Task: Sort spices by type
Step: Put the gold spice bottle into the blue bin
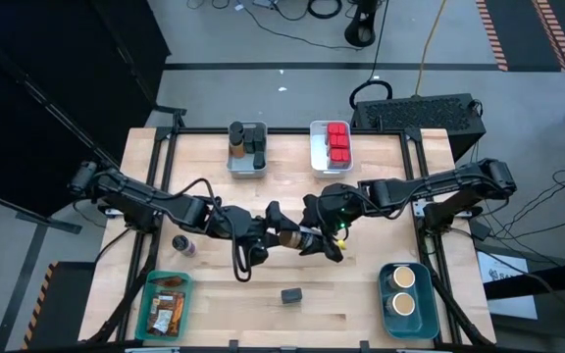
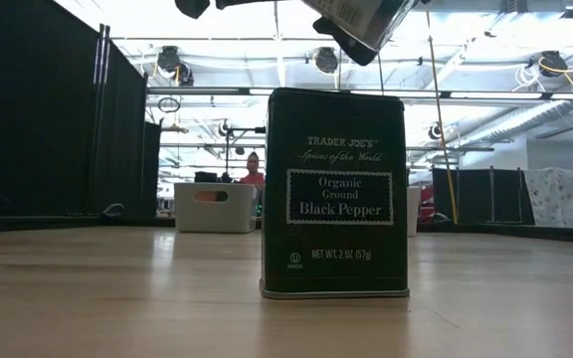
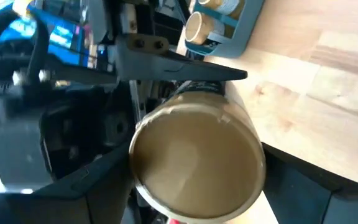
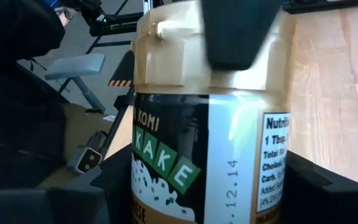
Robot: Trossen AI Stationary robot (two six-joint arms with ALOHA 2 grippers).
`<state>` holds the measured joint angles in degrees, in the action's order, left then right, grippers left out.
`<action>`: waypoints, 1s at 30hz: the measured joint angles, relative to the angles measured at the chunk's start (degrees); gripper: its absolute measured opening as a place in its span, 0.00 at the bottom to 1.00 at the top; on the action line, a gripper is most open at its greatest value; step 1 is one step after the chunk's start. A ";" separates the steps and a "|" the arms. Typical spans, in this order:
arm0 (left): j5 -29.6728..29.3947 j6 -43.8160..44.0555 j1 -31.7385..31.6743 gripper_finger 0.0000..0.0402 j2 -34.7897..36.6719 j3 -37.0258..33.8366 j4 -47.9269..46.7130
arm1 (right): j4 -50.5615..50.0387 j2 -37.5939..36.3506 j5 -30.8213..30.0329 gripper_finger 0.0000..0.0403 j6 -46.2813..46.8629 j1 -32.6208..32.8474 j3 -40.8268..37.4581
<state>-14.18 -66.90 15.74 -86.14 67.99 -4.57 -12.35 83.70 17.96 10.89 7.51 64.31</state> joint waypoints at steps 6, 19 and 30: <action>-4.84 7.19 0.07 0.78 -0.05 -0.10 0.10 | -1.53 -0.02 -0.92 0.63 -2.19 -0.02 0.02; -10.10 17.47 -0.35 0.78 0.06 -0.07 -2.20 | -10.20 -3.14 -7.38 0.63 -3.69 1.86 -0.09; -8.16 31.49 -0.47 0.78 0.06 -0.07 -1.25 | -25.39 -16.46 -36.17 0.63 7.72 15.85 -0.80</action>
<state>-22.34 -35.40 15.27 -86.08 67.92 -5.82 -37.74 67.24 -18.21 18.61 23.36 63.51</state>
